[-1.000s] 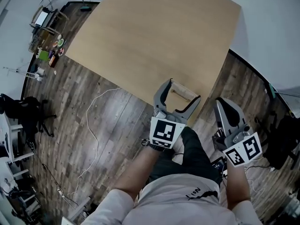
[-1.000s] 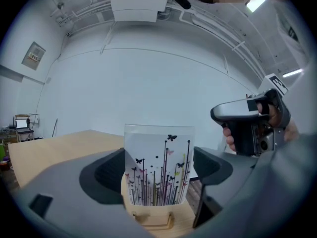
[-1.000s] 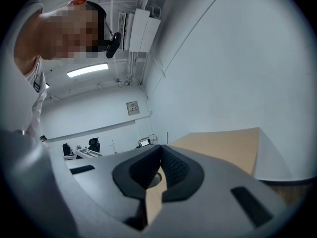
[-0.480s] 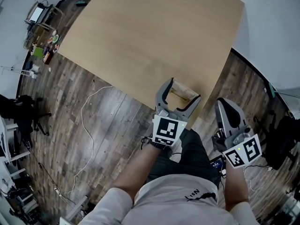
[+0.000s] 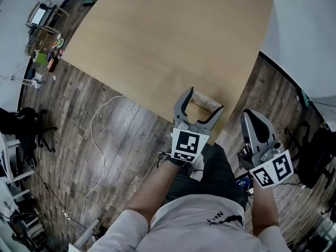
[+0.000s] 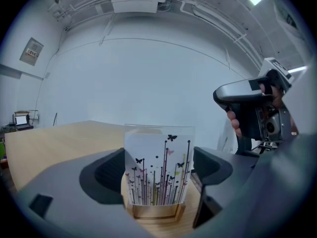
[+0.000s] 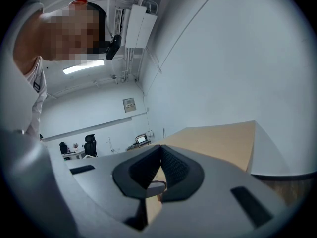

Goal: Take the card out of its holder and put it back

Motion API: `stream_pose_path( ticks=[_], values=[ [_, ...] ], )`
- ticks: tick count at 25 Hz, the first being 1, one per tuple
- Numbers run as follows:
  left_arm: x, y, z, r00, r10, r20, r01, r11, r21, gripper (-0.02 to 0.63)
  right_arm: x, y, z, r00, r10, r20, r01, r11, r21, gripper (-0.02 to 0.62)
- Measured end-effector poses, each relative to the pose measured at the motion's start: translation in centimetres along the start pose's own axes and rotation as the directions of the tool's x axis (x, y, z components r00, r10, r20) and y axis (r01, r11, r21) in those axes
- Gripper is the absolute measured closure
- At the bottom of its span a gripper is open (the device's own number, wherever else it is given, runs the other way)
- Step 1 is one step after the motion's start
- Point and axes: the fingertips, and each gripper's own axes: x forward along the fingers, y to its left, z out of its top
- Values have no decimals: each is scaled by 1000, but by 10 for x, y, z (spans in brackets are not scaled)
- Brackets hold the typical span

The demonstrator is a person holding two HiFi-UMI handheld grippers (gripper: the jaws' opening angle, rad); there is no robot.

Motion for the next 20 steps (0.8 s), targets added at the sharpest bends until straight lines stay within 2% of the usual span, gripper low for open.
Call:
stream_pose_path(
  ticks=[9, 20],
  values=[
    [-3, 4, -4, 1000, 0, -13, 0, 1000, 15, 166, -4, 3, 2, 1000, -17, 4, 17, 1000, -7, 581],
    [-3, 20, -9, 999, 36, -13, -36, 999, -27, 166, 0, -1, -1, 1000, -20, 21, 20, 1000, -13, 581]
  ],
)
